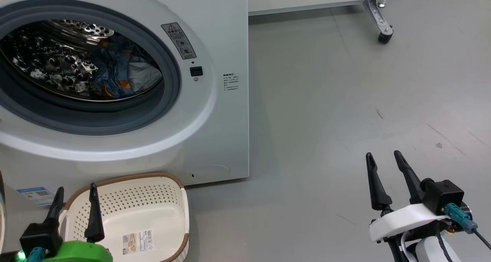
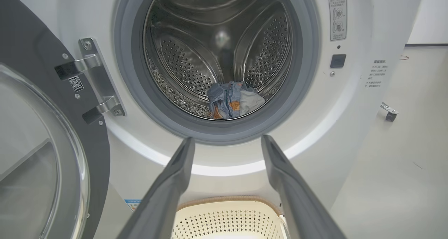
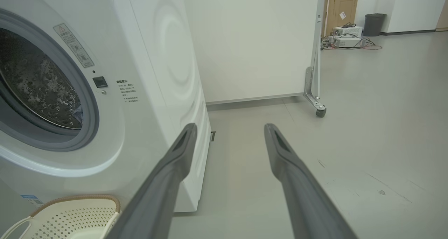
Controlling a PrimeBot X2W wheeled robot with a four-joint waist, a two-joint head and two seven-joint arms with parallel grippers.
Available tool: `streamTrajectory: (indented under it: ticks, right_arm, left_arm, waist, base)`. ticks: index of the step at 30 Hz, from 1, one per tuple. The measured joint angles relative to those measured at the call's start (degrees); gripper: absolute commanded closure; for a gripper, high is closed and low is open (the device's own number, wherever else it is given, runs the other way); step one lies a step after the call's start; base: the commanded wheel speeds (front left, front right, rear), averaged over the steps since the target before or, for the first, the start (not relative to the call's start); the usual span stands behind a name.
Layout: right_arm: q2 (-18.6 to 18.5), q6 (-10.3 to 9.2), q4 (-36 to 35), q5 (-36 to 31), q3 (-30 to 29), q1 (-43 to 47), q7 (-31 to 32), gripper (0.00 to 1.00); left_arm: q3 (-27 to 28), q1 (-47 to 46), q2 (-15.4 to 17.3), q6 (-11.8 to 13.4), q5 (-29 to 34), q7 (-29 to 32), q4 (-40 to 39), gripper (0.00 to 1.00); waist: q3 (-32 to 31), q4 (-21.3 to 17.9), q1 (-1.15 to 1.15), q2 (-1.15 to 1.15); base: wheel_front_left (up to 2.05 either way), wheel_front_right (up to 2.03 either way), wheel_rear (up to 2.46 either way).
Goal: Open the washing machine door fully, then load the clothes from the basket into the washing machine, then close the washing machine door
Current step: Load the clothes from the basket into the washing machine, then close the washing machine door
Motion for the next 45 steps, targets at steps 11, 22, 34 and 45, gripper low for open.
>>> streamTrajectory:
  ticks: [11, 22, 34, 45]
  right_arm:
    - [0.0, 0.00, 0.0, 0.0, 0.2, 0.5, 0.0, 0.00]
    - [0.0, 0.00, -0.3, 0.0, 0.1, 1.1, 0.0, 0.00]
    - [0.1, 0.00, -0.5, -0.1, 0.1, 1.1, 0.0, 0.00]
    - [0.1, 0.00, -0.6, -0.1, -0.1, 1.1, 0.0, 0.00]
  left_arm:
    - [0.0, 1.8, -0.2, 0.0, 0.4, 0.0, -1.2, 0.00]
    - [0.0, 2.2, -0.2, 0.0, 0.4, 0.0, -2.3, 0.00]
    - [0.0, 2.3, -0.4, 0.0, 0.8, 0.0, -3.1, 0.00]
    - [0.0, 2.3, -0.4, 0.0, 0.8, 0.0, -3.4, 0.00]
  waist:
    - [-0.7, 0.5, 0.00, 0.00]
    - [-0.5, 0.7, 0.00, 0.00]
    - [-0.1, 0.9, 0.00, 0.00]
    - [0.3, 1.1, 0.00, 0.00]
  base:
    - [0.00, 0.00, 0.00]
    - [0.00, 0.00, 0.00]
    - [0.00, 0.00, 0.00]
    - [0.00, 0.00, 0.00]
